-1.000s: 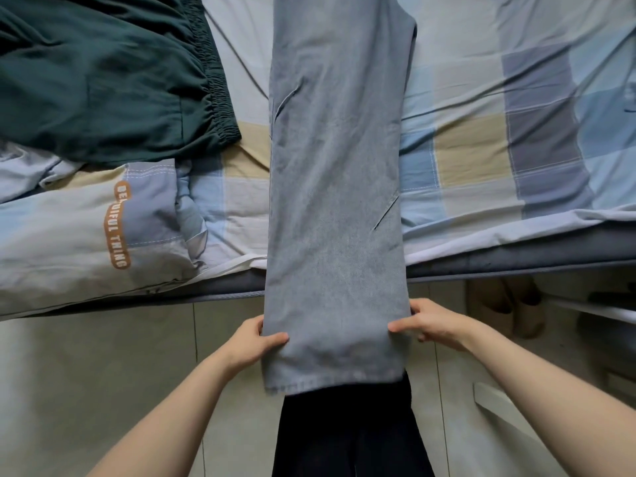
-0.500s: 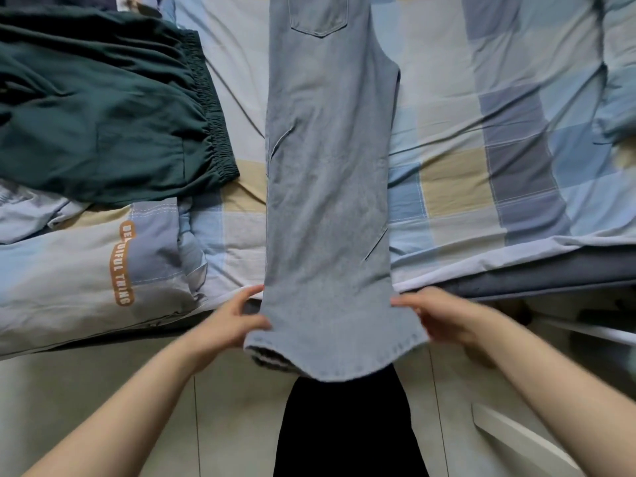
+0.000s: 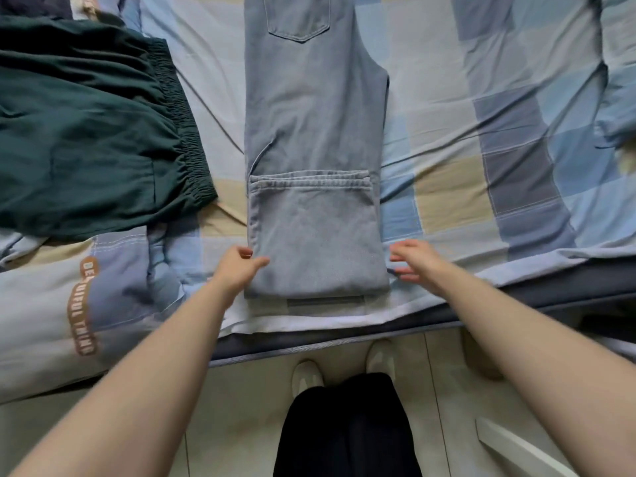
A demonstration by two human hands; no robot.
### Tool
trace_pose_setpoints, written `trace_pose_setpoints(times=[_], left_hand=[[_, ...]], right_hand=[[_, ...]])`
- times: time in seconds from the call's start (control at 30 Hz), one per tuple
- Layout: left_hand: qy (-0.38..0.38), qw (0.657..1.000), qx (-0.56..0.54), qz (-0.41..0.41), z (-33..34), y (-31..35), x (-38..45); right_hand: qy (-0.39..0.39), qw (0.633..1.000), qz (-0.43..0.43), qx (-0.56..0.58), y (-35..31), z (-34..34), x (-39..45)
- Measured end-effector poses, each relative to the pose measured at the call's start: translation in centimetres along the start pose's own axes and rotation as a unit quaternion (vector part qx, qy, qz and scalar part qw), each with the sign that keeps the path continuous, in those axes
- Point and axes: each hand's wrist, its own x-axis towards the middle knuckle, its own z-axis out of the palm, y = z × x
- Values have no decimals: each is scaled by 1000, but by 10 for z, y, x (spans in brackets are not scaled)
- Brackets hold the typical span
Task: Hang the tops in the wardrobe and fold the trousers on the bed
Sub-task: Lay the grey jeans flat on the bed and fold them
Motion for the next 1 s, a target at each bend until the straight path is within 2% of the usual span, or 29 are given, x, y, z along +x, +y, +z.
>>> trace_pose_setpoints(times=[0.1,0.2,0.3,0.43,0.53,0.63,0.73,0.83,1.0], left_hand=[[54,997,-58,-4,16,-27,-5],[14,1000,-9,16,20,-48,-9],[49,998,-33,21,16,-58,-11],[59,993,-101,-33,12,-66,-11],[62,979,-171,-90,19,-73,-21],[27,967,-210,-138,24,-80,-32],[-27,972,-155,-176,26,-88,-50],[-65,970,-124,-197,30,-101,-74],[-91,963,-111,-228,37,-130,-120]], right_hand=[[-11,999,-47,0,24,22,3],[-6,996,-60,-70,40,27,5],[16,995,-61,-80,51,25,7],[58,998,-34,-17,59,22,6],[81,996,-44,-13,72,22,2],[99,994,-34,-35,86,20,-4],[104,992,-12,-74,97,10,-10],[60,987,7,-147,107,1,-21],[6,982,73,-174,134,-10,-62]])
